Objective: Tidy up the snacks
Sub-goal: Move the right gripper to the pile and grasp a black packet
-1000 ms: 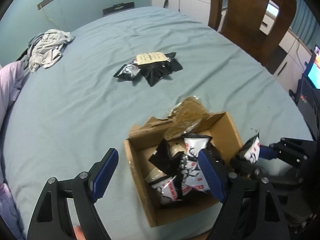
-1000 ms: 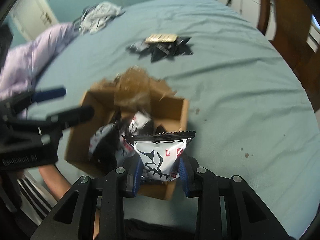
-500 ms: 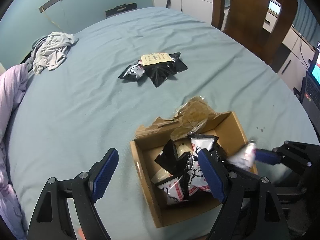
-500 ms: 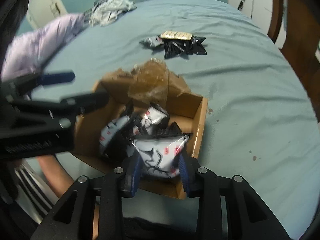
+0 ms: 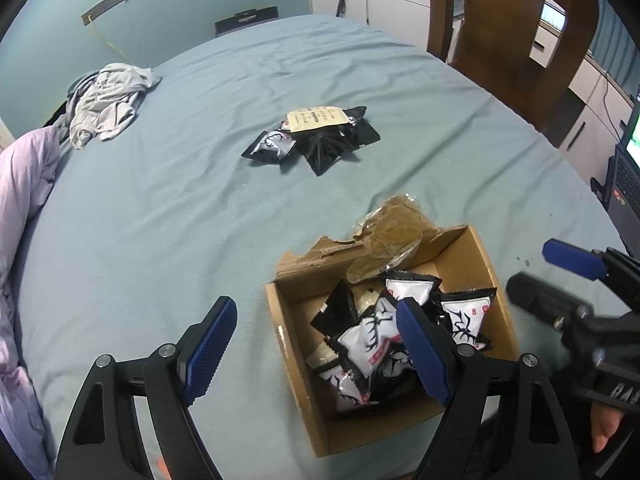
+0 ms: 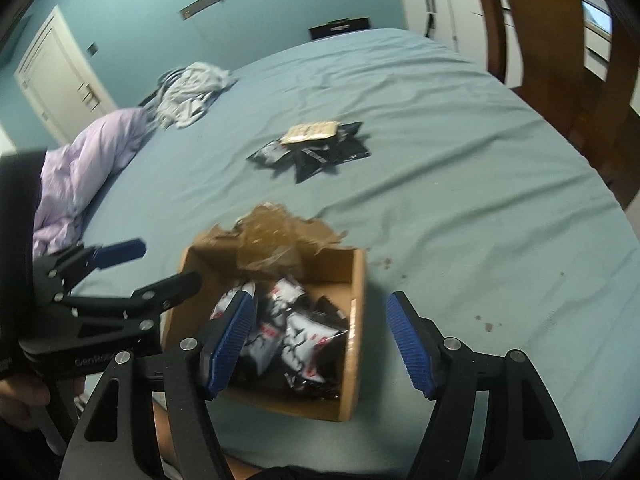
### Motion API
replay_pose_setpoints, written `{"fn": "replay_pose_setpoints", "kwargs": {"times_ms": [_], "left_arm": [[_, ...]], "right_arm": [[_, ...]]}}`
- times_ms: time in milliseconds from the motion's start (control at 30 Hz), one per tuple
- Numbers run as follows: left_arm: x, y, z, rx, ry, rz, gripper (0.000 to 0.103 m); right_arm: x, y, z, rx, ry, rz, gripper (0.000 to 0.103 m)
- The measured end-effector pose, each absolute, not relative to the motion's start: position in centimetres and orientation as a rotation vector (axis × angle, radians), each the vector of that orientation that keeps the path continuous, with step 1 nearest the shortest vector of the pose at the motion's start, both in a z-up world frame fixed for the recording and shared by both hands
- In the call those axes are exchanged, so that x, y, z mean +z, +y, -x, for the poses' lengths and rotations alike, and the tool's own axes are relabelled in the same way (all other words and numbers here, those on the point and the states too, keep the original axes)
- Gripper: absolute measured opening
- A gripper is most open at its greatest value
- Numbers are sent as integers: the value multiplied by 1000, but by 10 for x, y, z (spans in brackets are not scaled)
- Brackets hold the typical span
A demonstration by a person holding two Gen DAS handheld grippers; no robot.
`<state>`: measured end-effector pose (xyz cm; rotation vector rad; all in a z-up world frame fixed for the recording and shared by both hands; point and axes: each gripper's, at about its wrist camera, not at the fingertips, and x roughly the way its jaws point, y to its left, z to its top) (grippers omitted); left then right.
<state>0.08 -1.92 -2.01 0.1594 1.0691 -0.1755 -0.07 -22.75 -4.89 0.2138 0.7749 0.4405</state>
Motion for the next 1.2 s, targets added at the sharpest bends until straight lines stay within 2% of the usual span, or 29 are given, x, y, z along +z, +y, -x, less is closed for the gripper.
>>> {"fn": "replay_pose_setpoints", "kwargs": {"times_ms": [600, 1200], "left_arm": [[-9, -22, 3, -173, 1034, -161, 83], [-4, -33, -5, -200, 1036, -172, 83]], "right_arm": [[-40, -251, -12, 411, 796, -303, 69], [-39, -238, -83, 422, 843, -225, 69]]}}
